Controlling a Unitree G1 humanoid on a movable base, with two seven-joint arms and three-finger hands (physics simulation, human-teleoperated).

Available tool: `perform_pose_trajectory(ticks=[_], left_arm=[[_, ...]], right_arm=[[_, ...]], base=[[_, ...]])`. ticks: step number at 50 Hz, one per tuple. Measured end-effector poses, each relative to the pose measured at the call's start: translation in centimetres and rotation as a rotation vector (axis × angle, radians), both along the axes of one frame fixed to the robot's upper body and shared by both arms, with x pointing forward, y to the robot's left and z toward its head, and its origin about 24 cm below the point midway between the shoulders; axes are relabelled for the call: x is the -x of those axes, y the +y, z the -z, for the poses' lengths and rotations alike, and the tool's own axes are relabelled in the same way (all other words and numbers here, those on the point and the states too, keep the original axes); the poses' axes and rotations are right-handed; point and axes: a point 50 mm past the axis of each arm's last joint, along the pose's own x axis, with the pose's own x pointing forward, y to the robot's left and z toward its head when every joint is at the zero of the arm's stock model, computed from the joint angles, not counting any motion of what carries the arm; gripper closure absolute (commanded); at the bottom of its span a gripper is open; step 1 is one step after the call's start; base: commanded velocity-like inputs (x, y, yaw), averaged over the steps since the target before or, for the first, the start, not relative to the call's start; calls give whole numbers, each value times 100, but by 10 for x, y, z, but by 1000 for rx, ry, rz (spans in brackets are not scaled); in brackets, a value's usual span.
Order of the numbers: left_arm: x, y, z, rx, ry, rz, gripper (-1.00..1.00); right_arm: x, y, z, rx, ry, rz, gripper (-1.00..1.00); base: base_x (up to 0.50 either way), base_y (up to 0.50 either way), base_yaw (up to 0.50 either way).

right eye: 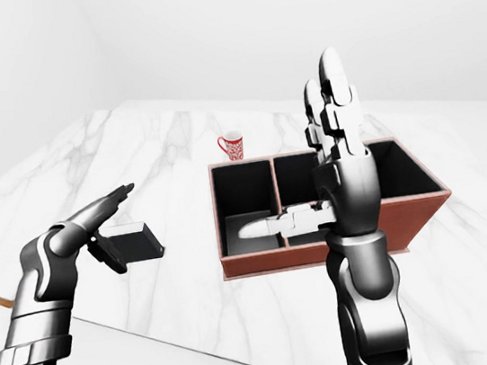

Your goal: Pick up the book and place it in the right compartment of the caddy.

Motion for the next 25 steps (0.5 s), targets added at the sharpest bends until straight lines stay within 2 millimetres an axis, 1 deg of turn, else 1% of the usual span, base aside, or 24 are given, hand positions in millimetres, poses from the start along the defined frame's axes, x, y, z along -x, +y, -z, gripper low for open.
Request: perform_pose_trajectory(ticks=[13,25], left_arm=[[-5,6,16,-8,85,-29,-100],[-16,9,23,-24,118,-63,-100]], right_arm=[[-1,0,2,-2,11,-2,-100],[-2,1,4,-2,20,-4,-100]], base=[[0,0,0],[0,0,0]])
